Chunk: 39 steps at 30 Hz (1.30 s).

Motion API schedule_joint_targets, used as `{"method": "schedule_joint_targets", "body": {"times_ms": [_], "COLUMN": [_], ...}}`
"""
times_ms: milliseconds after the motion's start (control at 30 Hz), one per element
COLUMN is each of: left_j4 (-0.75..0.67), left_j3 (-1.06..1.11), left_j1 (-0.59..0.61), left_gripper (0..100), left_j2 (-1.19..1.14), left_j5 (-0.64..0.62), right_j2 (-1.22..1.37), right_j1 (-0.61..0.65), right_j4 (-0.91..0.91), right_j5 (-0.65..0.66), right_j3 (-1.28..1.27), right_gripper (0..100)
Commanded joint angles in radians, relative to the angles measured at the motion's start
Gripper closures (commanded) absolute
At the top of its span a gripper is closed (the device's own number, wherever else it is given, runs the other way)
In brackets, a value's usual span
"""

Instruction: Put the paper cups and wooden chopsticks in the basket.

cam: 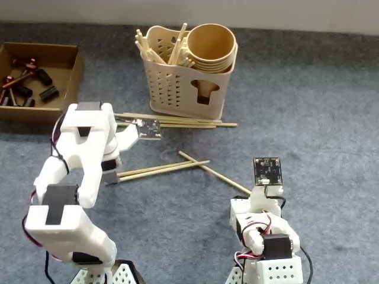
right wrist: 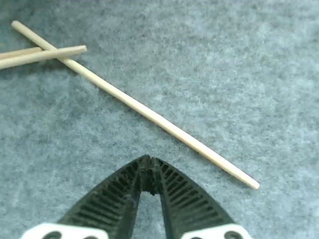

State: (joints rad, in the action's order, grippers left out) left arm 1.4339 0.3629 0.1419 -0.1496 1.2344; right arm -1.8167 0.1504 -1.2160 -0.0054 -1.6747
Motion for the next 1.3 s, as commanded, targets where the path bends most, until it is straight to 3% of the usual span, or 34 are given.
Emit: {"method": "schedule_joint_targets", "body": {"times_ms": [0,233,567,900,1267], "left_j4": [-0.025,-0.126,-0.232,-0.235,-0.112], "left_j3": [-0.001,0.008,0.012,-0.012,-0.05], "left_j1": [-0.008,-0.13,-0.246,-0.255,-0.263], "left_gripper": [90,90,90,90,90], "left_j2": [0.068,0.082,0.077,-0.093,0.065], "left_j5": [-0.063,-0.229,-0.29,-0.292,-0.339], "right_j2": [-0.005,-0.005,-0.005,-0.005,-0.005], "right_j1": [-0.012,-0.012,-0.012,-0.012,-0.012], "right_j4": [-0.004,-0.004,-0.004,-0.004,-0.004], "right_j5": [0.012,0.012,0.012,0.012,0.012], "right_j3": [-0.102,-0.102,-0.102,-0.102,-0.102], "right_gripper": [99.3,99.3,99.3,99.3,99.3]}}
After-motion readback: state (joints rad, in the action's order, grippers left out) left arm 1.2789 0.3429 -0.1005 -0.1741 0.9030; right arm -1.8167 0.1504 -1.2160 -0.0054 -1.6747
